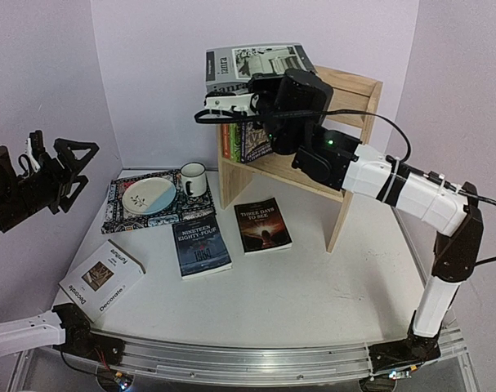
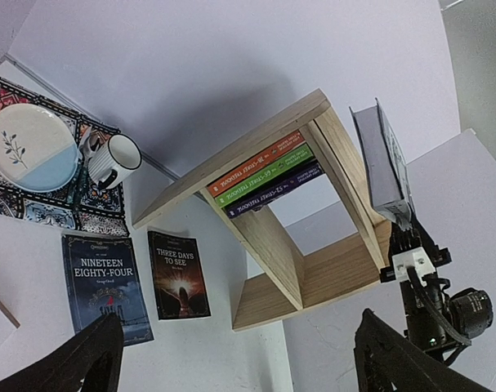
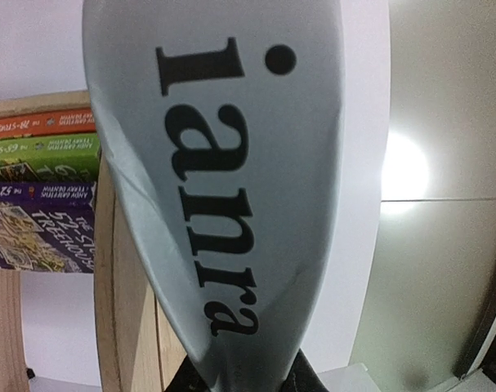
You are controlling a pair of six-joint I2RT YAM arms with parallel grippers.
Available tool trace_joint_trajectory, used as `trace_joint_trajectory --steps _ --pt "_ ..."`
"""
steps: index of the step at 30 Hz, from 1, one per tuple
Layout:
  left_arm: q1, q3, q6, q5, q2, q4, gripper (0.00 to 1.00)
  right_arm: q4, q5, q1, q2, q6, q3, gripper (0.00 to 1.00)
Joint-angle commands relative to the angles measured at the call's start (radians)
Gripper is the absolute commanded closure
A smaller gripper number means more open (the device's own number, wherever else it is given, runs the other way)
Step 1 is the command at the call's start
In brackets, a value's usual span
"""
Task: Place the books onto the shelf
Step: Place the book on the shelf.
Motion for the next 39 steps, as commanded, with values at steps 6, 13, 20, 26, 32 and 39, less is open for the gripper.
trace_joint_trajectory --steps 6,13,20,26,32,39 --pt "0.002 0.004 0.019 0.020 0.018 0.016 0.00 0.056 0.274 -0.019 -0.101 0.028 0.009 0.92" --pt "0.002 0.009 0.020 0.035 0.024 0.016 0.00 0.048 0.352 -0.054 -0.138 0.074 -0.028 0.97" --pt "0.002 -0.004 0.005 0.047 0.018 0.016 0.00 0.013 0.369 -0.085 -0.158 0.126 -0.062 0.86" --pt "0.002 -0.005 0.002 0.057 0.018 0.017 0.00 -0.036 0.349 -0.089 -0.160 0.176 -0.079 0.73" --pt "0.002 -0.018 0.005 0.051 0.010 0.016 0.00 -0.205 0.347 -0.089 -0.172 0.299 -0.079 0.41" --pt "0.002 -0.012 0.011 0.063 0.029 0.016 0.00 -0.283 0.331 -0.089 -0.181 0.366 -0.089 0.02"
